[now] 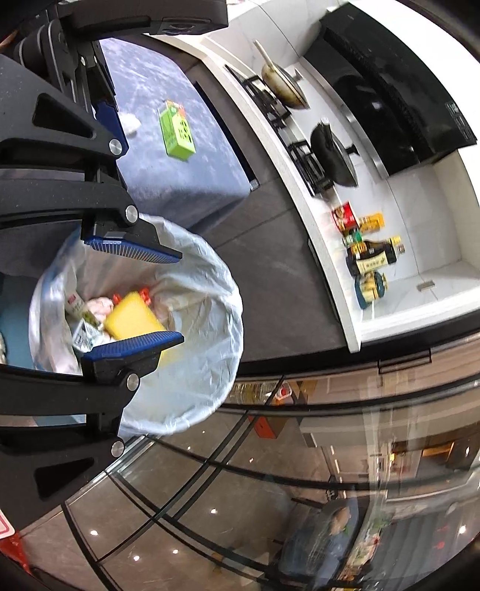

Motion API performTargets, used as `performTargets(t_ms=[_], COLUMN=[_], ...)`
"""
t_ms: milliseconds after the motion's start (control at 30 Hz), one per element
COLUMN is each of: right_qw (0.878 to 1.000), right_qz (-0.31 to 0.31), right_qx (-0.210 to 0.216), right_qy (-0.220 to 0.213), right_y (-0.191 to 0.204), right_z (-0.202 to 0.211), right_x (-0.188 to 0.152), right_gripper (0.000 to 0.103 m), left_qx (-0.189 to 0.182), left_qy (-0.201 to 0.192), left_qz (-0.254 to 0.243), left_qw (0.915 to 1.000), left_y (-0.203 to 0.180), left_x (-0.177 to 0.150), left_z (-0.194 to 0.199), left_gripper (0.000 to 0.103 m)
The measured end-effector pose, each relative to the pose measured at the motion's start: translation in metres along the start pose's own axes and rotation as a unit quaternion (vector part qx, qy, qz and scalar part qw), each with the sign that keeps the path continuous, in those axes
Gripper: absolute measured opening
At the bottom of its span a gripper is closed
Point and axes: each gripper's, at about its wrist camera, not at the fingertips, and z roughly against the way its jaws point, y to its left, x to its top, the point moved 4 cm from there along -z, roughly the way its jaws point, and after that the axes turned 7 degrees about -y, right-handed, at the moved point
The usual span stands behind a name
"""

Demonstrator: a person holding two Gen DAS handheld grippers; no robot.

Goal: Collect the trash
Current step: 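Carry the tissue and sponge over the bin and open both tools, then grasp the clear plastic wrap with the right tool while the left tool grasps the green box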

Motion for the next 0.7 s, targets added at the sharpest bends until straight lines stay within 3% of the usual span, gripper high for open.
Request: performTargets(t_ms=[200, 467, 700], right_qw=[0.999, 0.992, 0.983], right_qz=[0.031, 0.07, 0.099], right_qx=[0.034, 0.094, 0.132], right_qy=[0.015, 0.056, 0.079], right_y=[0.049, 0.126, 0.181], right_z=[0.001, -0.016, -0.036], right_x=[-0.014, -0.048, -0.069], right_gripper=[0.041, 0.043, 0.056], left_qx=[0.042, 0.108, 0.142], left_qy=[-0.011, -0.025, -0.032], left_qz=[0.042, 0.104, 0.154], left_qw=[0.9981, 0.9884, 0.9772], left_y=[0.061, 0.156, 0.22], left_x=[-0.011, -0.032, -0.045], left_z=[0.028, 0.067, 0.089], left_gripper=[0.066, 0.066, 0.066])
